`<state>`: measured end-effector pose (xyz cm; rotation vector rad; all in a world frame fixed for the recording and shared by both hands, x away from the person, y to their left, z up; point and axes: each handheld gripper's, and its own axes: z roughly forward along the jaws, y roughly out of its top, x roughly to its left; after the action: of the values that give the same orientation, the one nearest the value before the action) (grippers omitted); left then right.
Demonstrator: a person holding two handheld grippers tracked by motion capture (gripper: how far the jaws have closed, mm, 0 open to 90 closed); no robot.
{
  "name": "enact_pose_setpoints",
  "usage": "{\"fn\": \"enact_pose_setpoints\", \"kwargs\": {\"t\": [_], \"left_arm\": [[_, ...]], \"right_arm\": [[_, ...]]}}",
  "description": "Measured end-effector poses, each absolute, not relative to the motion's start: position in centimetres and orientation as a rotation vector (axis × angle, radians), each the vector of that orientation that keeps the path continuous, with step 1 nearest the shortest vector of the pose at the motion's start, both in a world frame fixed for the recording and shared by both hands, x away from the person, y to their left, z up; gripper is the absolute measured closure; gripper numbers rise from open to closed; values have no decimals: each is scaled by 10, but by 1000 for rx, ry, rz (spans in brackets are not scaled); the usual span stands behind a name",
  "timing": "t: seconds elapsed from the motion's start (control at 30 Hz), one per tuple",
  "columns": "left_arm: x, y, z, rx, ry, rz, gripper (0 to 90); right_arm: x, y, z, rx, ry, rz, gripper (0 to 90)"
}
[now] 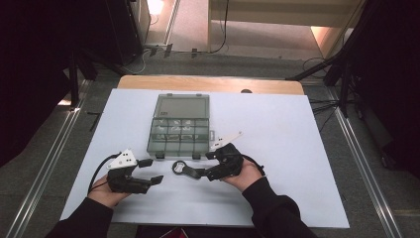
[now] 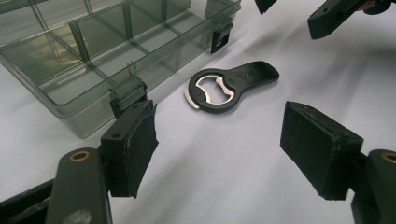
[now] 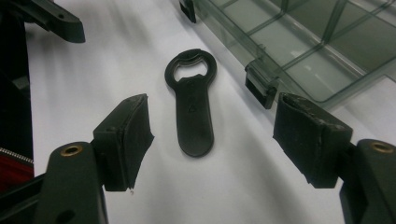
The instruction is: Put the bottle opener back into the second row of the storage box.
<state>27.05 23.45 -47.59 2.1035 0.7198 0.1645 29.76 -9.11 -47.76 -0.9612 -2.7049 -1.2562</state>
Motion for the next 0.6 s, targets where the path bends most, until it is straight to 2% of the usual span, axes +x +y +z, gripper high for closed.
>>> {"fn": "enact_pose_setpoints", "kwargs": {"t": [0.6], "left_arm": [[271,235,-476,2101,718,170,269]], "right_arm": [[308,-56,-483,-909,-2815,-1015,353]]}}
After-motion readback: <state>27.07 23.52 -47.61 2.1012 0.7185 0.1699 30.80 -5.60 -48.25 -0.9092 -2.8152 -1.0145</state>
